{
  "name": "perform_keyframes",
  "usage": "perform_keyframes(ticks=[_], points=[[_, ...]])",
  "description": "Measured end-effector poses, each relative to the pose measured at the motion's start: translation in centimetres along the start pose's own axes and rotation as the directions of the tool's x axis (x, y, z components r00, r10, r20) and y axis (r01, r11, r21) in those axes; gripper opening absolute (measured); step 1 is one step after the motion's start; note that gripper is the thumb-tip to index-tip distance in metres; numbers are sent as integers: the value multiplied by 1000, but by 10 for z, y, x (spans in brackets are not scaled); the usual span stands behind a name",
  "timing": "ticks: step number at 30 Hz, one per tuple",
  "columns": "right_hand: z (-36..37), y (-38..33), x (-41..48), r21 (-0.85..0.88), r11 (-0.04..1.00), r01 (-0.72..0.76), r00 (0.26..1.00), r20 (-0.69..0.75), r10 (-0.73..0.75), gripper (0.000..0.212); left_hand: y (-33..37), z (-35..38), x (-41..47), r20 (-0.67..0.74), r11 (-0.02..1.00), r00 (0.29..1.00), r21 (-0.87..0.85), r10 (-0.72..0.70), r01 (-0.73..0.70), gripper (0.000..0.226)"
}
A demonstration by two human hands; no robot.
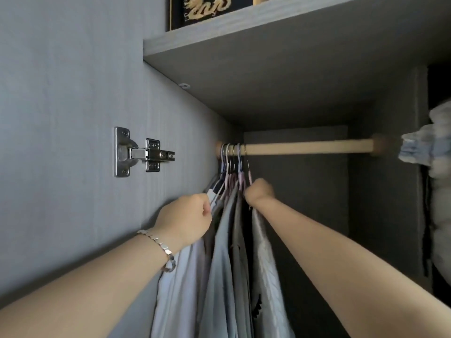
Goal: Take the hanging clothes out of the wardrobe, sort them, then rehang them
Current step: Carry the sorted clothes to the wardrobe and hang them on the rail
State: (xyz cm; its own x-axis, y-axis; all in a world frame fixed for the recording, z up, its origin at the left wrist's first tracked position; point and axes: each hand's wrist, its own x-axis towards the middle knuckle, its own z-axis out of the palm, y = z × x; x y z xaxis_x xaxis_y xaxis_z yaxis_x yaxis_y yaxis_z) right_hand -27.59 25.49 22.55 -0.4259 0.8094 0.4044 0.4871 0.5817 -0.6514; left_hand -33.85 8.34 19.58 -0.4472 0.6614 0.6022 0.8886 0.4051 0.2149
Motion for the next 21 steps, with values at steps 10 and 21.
perform_keyframes(ticks=[10, 21], points=[[8, 27, -49, 65, 996, 67, 994, 81, -73, 43, 9, -9, -22, -73, 997, 997, -67, 34, -39, 13], [-23, 70, -284, 13, 940, -341, 912, 247, 327, 16, 55, 0, -146, 159, 928, 923, -187, 352, -322, 12]])
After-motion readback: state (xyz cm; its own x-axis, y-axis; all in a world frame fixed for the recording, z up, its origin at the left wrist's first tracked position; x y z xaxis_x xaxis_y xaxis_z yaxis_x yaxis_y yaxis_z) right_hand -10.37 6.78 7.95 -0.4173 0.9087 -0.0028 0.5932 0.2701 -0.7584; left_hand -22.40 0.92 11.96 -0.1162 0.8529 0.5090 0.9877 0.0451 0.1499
